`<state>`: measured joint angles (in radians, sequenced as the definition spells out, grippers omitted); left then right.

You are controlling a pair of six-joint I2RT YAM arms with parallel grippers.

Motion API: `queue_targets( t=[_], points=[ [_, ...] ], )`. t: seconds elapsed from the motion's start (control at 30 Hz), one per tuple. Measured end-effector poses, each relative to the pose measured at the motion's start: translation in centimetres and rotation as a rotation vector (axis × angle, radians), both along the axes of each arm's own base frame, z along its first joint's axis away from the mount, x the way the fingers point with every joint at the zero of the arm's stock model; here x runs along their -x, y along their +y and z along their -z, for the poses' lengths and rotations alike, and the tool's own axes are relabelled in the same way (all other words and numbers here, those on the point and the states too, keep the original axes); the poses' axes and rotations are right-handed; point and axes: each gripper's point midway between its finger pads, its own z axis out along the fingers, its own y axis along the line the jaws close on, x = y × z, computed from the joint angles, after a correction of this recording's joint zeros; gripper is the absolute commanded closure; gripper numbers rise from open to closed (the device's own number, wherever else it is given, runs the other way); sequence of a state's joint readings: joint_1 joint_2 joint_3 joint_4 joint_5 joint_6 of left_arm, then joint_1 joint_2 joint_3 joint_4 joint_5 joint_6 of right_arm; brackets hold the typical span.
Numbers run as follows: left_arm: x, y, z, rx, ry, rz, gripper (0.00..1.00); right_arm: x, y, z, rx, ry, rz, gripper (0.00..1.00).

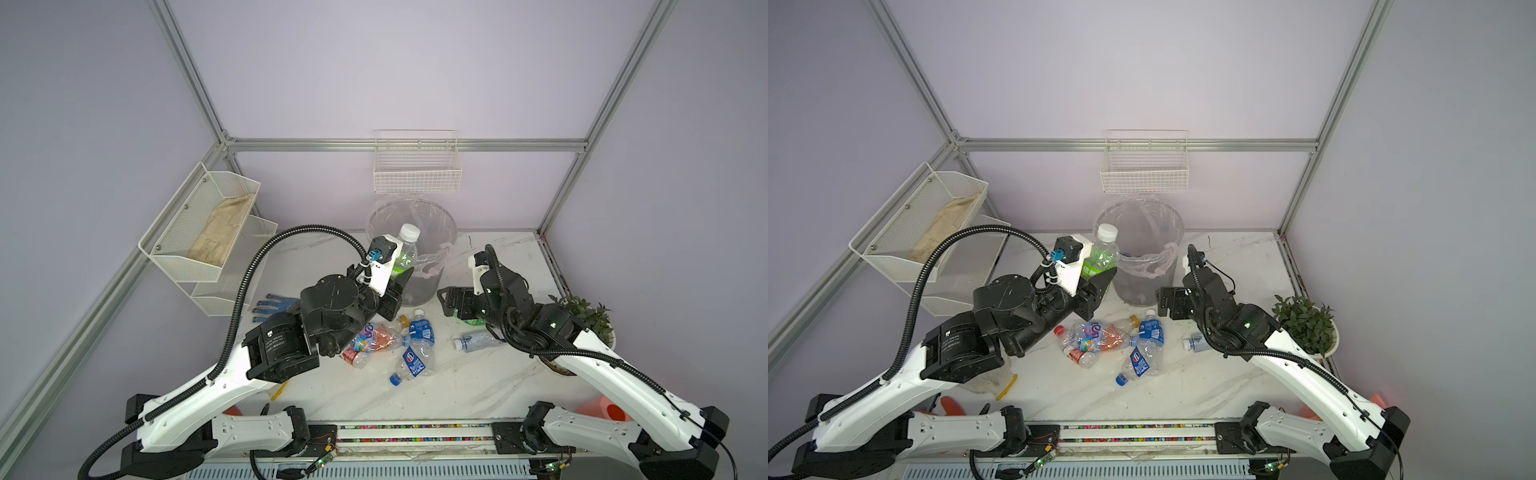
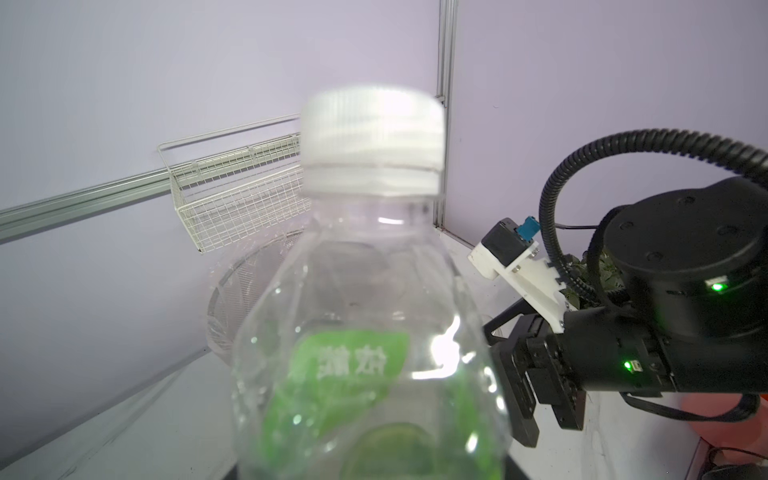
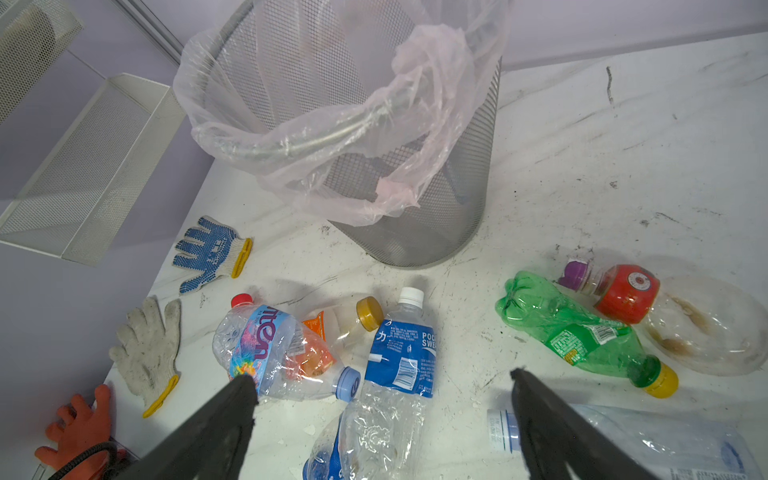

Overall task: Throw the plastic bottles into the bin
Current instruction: 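Lift the green-labelled bottle with the left gripper and carry it over the bin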

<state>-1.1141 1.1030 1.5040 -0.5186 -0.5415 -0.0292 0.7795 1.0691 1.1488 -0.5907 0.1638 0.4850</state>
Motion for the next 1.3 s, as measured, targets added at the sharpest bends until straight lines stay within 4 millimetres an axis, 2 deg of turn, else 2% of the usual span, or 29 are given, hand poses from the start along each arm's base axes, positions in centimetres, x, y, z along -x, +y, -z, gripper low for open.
queue_targets(
  t=[0.17,0.67,0.8,1.07,1.13,1.17,1.2,1.23,1.27,1.3],
  points=[
    [-1.6,-0.8,-0.6,-0.002,-0.009,-0.009,0.59,0.3,-0.4,0.6,0.000,0.006,0.008,0.03],
    [-8.5,-2.1,-0.5,0.016,0.027,-0.035,0.59,1.1,-1.2,2.5,0.007,0.035,0.018,0.03],
    [-10.2,-2.9,0.1,0.013,0.045,-0.035,0.59,1.2,-1.3,2.7,0.007,0.039,0.020,0.03],
    [-15.0,-4.6,1.9,0.004,0.091,-0.048,0.59,1.7,-1.8,2.7,-0.011,0.035,0.027,0.03],
    [-16.3,-4.9,2.3,0.007,0.104,-0.051,0.53,1.8,-1.9,2.8,-0.012,0.037,0.029,0.03],
    [-17.0,-5.0,2.5,0.008,0.113,-0.050,0.45,1.8,-1.9,2.8,-0.013,0.038,0.029,0.03],
    [-17.8,-5.1,2.7,0.008,0.123,-0.051,0.31,1.9,-1.9,2.8,-0.015,0.039,0.030,0.03],
    [-18.6,-5.1,3.0,0.011,0.142,-0.051,0.11,1.9,-1.9,2.8,-0.017,0.038,0.031,0.03],
    [-19.6,-5.0,3.4,0.006,0.161,-0.063,0.00,1.9,-2.0,2.7,-0.020,0.037,0.031,0.03],
    [-20.4,-5.0,3.6,0.001,0.176,-0.074,0.00,2.0,-2.0,2.6,-0.023,0.035,0.031,0.03]
  ],
)
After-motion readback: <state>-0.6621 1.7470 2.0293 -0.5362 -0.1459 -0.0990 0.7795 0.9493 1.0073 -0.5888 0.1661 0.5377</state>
